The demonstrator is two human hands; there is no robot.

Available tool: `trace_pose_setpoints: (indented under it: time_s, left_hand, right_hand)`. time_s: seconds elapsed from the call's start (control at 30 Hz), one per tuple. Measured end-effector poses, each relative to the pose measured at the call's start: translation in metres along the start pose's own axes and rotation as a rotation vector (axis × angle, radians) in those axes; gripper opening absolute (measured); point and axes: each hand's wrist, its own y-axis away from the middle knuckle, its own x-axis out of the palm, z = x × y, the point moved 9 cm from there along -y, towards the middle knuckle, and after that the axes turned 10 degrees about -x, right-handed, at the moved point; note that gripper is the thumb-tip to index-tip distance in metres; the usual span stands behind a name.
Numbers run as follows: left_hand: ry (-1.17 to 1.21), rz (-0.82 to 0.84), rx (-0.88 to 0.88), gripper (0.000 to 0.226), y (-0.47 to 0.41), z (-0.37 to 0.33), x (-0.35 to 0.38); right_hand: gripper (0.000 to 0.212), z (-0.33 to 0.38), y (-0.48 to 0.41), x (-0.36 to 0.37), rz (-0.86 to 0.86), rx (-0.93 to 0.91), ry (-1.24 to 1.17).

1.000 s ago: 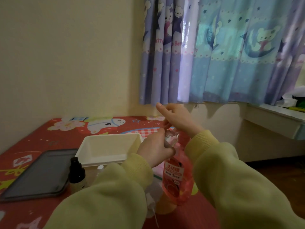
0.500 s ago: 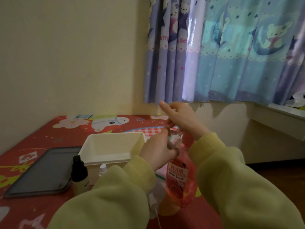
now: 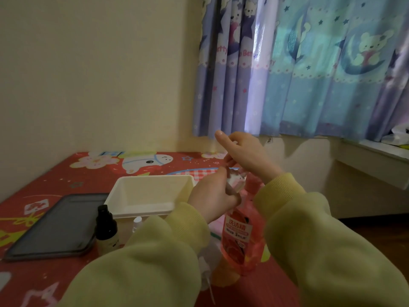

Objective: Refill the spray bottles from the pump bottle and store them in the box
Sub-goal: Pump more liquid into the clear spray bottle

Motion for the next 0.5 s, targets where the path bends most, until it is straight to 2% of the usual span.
trace_pose_setpoints:
  time_s: [0.23,0.4,0.5]
  left_hand:
    - [-0.012,-0.009,-0.001,0.036,0.0,0.004,0.004]
    - [-0.004,-0.015,0.043,0.04,0.005,-0.003,-0.003]
    - [0.041,-0.015,0.047,0.052,0.005,-0.009,-0.009]
  right_hand:
    - [0.06,-0.003,0.003,0.004,0.0,-0.003,0.026]
    - [0.047,-0.001,0.002,0.007,0.076,0.017,-0.007]
    - [0.044,0.005,-0.001,0.004,0.131,0.047,-0.032]
